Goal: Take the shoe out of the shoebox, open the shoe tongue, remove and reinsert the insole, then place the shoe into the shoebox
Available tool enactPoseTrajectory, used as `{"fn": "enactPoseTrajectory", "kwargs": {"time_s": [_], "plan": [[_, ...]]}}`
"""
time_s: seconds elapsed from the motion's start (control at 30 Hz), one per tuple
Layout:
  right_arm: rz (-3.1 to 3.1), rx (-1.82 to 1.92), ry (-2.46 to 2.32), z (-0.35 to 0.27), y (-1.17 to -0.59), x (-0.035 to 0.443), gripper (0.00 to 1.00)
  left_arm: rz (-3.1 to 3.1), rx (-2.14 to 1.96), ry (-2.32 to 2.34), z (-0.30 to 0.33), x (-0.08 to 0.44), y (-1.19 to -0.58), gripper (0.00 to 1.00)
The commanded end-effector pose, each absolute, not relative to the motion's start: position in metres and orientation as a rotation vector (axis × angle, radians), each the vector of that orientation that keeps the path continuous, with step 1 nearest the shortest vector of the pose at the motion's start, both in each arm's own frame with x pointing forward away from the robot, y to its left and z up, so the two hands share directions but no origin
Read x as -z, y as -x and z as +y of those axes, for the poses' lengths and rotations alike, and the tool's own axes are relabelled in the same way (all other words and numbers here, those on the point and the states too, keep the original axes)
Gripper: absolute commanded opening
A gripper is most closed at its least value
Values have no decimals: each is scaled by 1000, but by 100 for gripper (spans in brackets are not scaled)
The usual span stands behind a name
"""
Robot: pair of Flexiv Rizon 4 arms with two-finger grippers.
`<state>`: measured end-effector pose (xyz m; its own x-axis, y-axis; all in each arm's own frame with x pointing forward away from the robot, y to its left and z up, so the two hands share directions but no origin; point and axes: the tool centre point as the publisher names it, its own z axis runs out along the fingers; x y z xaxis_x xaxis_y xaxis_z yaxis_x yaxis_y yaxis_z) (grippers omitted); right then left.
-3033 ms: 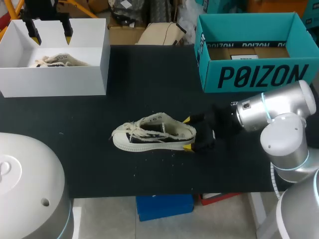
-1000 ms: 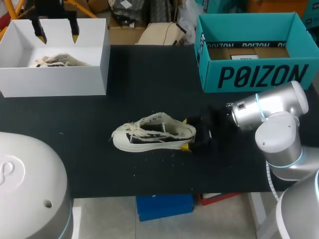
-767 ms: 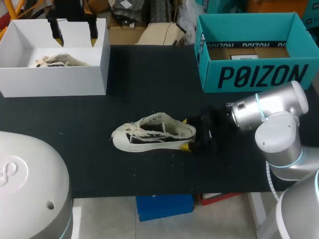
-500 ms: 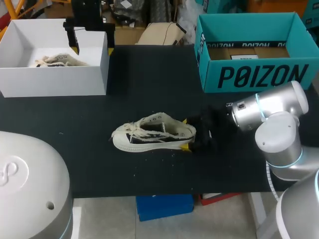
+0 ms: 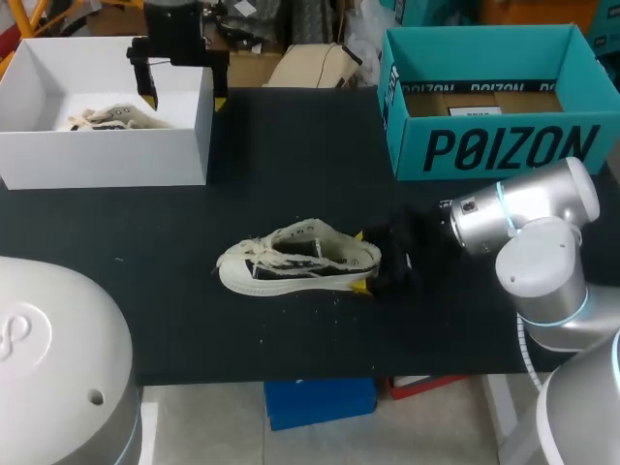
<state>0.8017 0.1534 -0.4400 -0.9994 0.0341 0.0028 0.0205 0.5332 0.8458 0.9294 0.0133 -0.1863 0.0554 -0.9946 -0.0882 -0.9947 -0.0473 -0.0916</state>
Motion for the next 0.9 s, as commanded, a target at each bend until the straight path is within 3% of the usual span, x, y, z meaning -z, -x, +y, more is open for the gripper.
{"fn": "enactPoseTrajectory", "kwargs": {"time_s": [0.03, 0.9], "plan": [[2740, -1507, -52, 155, -803, 441, 0, 2078, 14, 2186, -4, 190, -942, 100], [2740, -1507, -52, 155, -803, 441, 0, 2220, -91, 2105, -126, 240, -859, 100]]}}
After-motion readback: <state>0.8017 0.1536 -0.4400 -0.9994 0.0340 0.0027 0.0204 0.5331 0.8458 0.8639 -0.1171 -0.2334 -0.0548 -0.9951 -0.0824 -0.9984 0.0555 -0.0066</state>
